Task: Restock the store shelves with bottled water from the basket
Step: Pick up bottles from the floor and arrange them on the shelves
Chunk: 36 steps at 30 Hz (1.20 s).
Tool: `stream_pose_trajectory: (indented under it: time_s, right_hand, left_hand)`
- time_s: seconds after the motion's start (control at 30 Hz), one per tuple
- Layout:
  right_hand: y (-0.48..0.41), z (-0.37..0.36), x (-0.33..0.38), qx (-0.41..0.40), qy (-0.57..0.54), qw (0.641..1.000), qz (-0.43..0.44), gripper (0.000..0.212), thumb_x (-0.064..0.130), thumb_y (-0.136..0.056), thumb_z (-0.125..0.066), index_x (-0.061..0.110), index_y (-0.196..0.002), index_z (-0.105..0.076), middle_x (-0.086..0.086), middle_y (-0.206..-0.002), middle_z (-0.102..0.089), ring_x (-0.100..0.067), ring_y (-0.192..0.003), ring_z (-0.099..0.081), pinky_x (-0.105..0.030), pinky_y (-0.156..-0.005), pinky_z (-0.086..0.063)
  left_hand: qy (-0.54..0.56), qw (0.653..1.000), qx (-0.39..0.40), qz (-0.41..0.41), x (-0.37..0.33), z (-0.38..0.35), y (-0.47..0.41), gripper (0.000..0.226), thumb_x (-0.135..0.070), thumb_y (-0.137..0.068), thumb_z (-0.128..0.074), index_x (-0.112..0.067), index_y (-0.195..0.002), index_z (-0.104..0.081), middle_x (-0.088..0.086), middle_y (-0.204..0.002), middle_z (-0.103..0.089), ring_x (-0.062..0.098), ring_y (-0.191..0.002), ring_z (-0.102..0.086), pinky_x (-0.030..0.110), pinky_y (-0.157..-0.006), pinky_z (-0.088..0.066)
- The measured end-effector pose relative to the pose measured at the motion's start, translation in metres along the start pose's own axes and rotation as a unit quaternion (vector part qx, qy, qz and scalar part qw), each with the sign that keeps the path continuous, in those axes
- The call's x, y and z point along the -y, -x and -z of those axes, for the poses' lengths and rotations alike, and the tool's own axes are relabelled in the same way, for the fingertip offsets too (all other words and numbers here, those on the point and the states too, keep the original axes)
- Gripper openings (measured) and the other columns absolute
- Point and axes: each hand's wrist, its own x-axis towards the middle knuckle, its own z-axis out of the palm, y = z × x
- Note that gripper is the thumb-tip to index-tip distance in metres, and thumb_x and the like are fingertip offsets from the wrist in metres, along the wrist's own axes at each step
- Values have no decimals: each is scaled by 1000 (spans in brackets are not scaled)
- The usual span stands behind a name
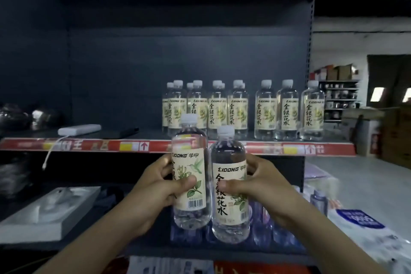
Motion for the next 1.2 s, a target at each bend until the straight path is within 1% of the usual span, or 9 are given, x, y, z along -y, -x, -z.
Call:
stream_pose_trajectory:
  time_s: [0.07, 0.2, 0.37, 0.5, 0.73, 0.87, 1.03, 1.1, 1.2]
  right_hand:
    - [-16, 14, 5, -36, 3, 999, 0, 96, 33, -41, -98, 20, -128, -59, -2, -115, -72, -21, -103, -71, -42, -92, -57]
    - [-48, 40, 9, -111, -23, 993, 40, 91, 16, -48, -96, 21, -127, -53, 2, -111, -73, -17, -96, -72, -38, -84, -58]
    - [-87, 74, 6, -205, -38, 975, 72, 110, 29, -36, -95, 14, -133, -45, -3, -119, -68, -22, -105, -69, -47, -93, -54]
    - [-110, 112, 4, -254, -30, 960, 110, 68, 4, -69, -83, 12, -128, -49, -4, -107, -71, -18, -88, -74, -40, -76, -60]
    - [-142, 163, 3, -304, -4, 940, 153, 60, 2, -75, -79, 13, -126, -50, -6, -108, -70, -22, -88, -74, -41, -70, -61]
    - [-156, 178, -3, -303, -14, 943, 136, 53, 2, -80, -74, 13, -125, -49, -10, -107, -70, -24, -86, -74, -38, -65, -59]
    - [-168, 179, -14, -290, 22, 948, 129, 36, 5, -86, -69, 10, -115, -50, -8, -97, -71, -13, -70, -74, -26, -53, -57]
    - [-172, 179, -15, -288, 35, 949, 127, 29, 9, -87, -69, 11, -110, -53, -6, -95, -72, -14, -72, -75, -31, -58, -60]
    - [-178, 180, -16, -294, 61, 947, 115, 24, 16, -86, -71, 16, -105, -57, -6, -94, -73, -28, -86, -74, -38, -67, -61]
  left_hand:
    - [-15, 1000, 12, -13, -7, -9, -28, 76, -20, -58, -91, -25, -126, -57, 0, -118, -71, 21, -103, -71, 53, -92, -54]
    - [-33, 998, 24, -49, -15, -35, -89, 78, -13, -69, -87, -23, -136, -50, -3, -118, -70, 18, -104, -70, 51, -93, -54]
    - [-38, 995, 35, -87, -16, -79, -153, 76, -8, -74, -82, -22, -140, -47, -3, -121, -68, 18, -107, -67, 48, -95, -54]
    - [-52, 991, 52, -110, -21, -116, -188, 71, -8, -74, -82, -18, -136, -49, -2, -116, -68, 15, -99, -69, 42, -90, -57]
    - [-45, 986, 49, -150, -23, -172, -223, 47, -7, -79, -77, -33, -101, -45, -12, -99, -63, 4, -81, -62, 26, -75, -54]
    - [-52, 989, 45, -133, -9, -183, -237, 41, -11, -80, -77, -27, -110, -54, -4, -106, -67, 12, -87, -65, 31, -80, -54]
    - [-105, 984, 19, -140, -1, -186, -241, 74, -21, -85, -74, -16, -147, -35, -3, -132, -56, 10, -101, -57, 21, -89, -39]
    - [-145, 977, 5, -156, 2, -186, -242, 66, -27, -89, -69, -16, -146, -37, -8, -129, -54, 9, -108, -56, 17, -89, -33]
    - [-257, 952, -23, -167, 4, -190, -250, 67, -40, -92, -63, -13, -146, -34, 4, -145, -49, 22, -128, -50, 28, -95, -38]
